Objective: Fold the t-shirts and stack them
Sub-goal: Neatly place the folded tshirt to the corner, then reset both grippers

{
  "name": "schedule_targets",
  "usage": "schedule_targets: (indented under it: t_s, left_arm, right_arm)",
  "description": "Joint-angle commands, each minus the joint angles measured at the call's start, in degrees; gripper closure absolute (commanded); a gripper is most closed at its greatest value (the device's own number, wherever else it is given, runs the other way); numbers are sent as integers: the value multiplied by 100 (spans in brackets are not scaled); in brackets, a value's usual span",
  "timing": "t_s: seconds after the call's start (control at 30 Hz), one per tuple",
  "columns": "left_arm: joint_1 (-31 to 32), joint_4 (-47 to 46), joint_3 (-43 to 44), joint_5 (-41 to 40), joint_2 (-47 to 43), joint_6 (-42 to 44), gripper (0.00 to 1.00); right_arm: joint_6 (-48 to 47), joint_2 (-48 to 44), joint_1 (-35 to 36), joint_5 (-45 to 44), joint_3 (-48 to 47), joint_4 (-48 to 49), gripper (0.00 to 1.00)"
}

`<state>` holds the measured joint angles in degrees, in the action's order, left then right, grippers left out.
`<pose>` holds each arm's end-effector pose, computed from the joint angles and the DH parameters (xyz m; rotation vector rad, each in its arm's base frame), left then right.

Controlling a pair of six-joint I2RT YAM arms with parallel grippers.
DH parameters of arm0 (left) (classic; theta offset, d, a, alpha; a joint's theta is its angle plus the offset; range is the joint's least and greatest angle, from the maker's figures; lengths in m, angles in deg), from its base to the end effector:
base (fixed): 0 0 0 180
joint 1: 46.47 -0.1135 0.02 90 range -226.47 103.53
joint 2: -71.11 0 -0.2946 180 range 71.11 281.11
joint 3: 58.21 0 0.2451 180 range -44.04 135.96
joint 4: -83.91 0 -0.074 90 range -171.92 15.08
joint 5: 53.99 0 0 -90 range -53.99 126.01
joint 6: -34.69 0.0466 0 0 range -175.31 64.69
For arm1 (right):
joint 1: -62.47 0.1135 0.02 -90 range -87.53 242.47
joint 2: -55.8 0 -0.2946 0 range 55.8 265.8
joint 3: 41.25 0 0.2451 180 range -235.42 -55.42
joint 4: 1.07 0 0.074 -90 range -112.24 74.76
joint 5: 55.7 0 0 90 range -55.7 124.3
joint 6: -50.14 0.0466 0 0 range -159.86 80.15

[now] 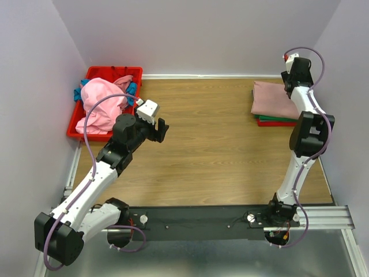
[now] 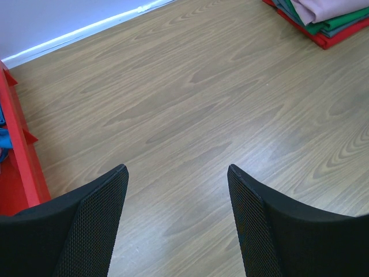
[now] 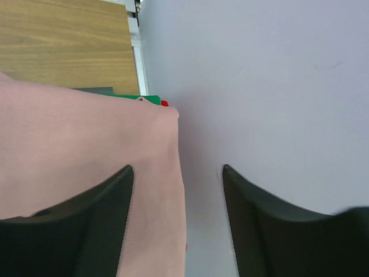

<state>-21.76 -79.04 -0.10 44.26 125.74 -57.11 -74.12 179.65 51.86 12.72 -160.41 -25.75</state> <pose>0.1888 -0.0942 0.3404 0.4643 1.7690 -0.4578 0.5184 -0.1145 0.2806 -0.2060 2.1521 -0.8579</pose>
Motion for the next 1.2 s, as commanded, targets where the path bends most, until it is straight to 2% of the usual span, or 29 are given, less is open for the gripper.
schedule_targets:
  t_s: [0.0,0.07,0.13,0.2,0.27,0.3,0.33,0.37,0.4,0.43,0.47,0.53,0.6,0.7,0.8,0.87,0.9,1.03,1.17]
  left_arm:
    - [8,-85,-61,63,-40,31,23]
    - [8,-68,-53,10,-58,31,23]
    - [8,-41,-44,-43,-84,31,23]
    - [8,-24,-44,-192,-163,13,23]
    - [8,2,-35,-323,-242,5,23]
    - [8,3,-35,-472,-321,-13,23]
    - [-1,-6,-35,-543,-365,-30,23]
    - [-1,-15,-44,-727,-470,-100,20]
    - [-10,-24,-52,-772,-523,-153,16]
    - [-19,-32,-53,-955,-585,-215,14]
    - [-27,-50,-70,-1044,-724,-259,11]
    - [-185,-68,-114,-1159,-866,-504,5]
    - [-396,-111,-132,-1124,-1042,-628,2]
    - [-1106,-138,-123,-975,-1147,-909,2]
    - [-1898,-103,-140,-852,-1183,-1243,2]
    - [-2249,-120,-254,-643,-1192,-1305,2]
    - [-2417,-112,-307,-536,-1209,-1209,1]
    - [-2427,-68,-360,-421,-1358,-1094,2]
    - [-2427,-155,-465,-324,-1587,-1024,2]
  right_arm:
    - [121,-475,41,-92,268,444,22]
    - [200,-730,103,4,330,444,22]
    - [498,-933,173,146,435,426,16]
    - [692,-1310,209,977,523,24,16]
    - [1052,-1573,217,1864,637,-764,13]
    - [1062,-1827,217,3130,699,-1065,11]
    - [975,-1995,217,3813,786,-1372,11]
    - [1044,-2362,226,4951,1179,-1680,10]
    - [1183,-2601,217,5388,1713,-1683,9]
    - [1220,-2794,217,5706,1719,-1683,9]
    - [1316,-2970,217,5961,2136,-1631,9]
    - [1814,-3505,209,5772,2499,-1404,0]
    - [2080,-3893,209,5123,3053,-1183,0]
    - [2721,-4824,182,3849,3912,-437,0]
    - [3904,-5773,182,2671,4721,310,0]
    - [4277,-6100,182,2169,4952,592,0]
    - [4531,-6292,182,1584,5049,584,0]
    - [4577,-6479,182,1166,5243,584,0]
    - [4464,-6628,182,1454,5419,637,0]
